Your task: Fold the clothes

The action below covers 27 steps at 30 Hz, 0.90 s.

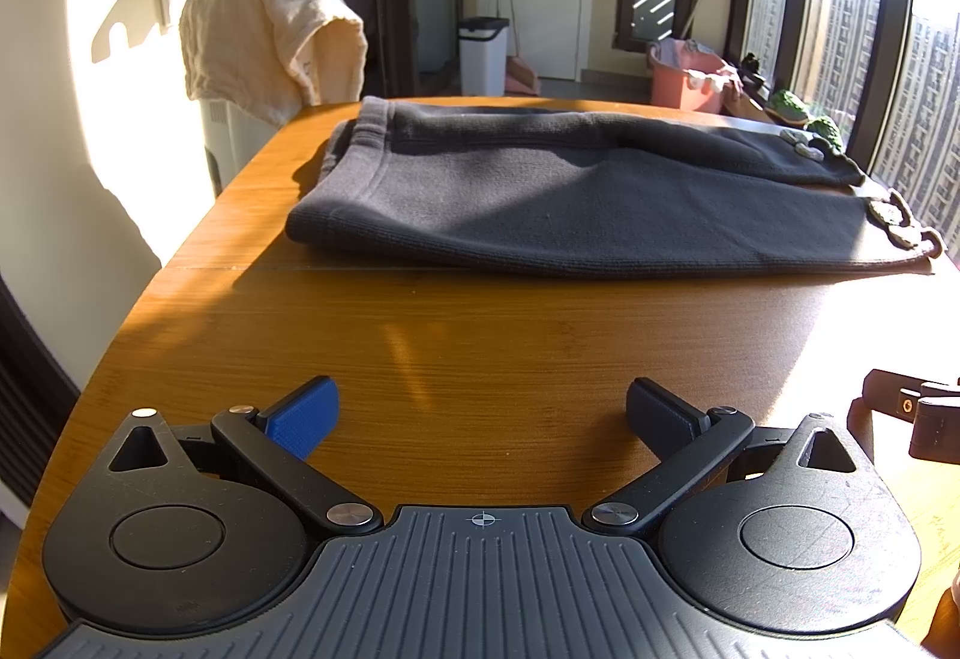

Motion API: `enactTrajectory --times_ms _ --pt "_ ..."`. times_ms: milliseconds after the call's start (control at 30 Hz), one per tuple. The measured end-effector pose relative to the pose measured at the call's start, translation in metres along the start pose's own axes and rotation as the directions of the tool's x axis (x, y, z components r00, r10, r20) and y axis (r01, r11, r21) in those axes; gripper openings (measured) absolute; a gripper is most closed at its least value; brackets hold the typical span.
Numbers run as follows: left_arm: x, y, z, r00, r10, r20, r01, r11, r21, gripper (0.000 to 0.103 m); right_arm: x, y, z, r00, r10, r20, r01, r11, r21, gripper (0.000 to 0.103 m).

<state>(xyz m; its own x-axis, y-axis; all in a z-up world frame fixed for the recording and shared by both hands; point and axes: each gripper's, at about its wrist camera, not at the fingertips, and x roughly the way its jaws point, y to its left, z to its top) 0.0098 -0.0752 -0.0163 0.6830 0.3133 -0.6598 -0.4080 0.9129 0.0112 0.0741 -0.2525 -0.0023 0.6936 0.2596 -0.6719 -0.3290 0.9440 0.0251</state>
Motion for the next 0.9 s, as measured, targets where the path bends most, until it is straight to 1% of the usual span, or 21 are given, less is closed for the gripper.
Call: enactTrajectory --times_ms 133,900 --pt "0.0002 0.0000 0.0002 1.000 0.000 0.000 0.000 1.000 0.001 0.103 0.0001 -0.0015 0.0001 1.000 0.012 -0.001 -0.012 1.000 -0.009 0.103" --pt "0.0033 -0.0008 0.0018 1.000 -0.018 -0.003 0.018 1.000 0.016 0.103 0.0011 -0.0023 0.0007 1.000 0.014 -0.004 -0.014 1.000 -0.013 0.103"
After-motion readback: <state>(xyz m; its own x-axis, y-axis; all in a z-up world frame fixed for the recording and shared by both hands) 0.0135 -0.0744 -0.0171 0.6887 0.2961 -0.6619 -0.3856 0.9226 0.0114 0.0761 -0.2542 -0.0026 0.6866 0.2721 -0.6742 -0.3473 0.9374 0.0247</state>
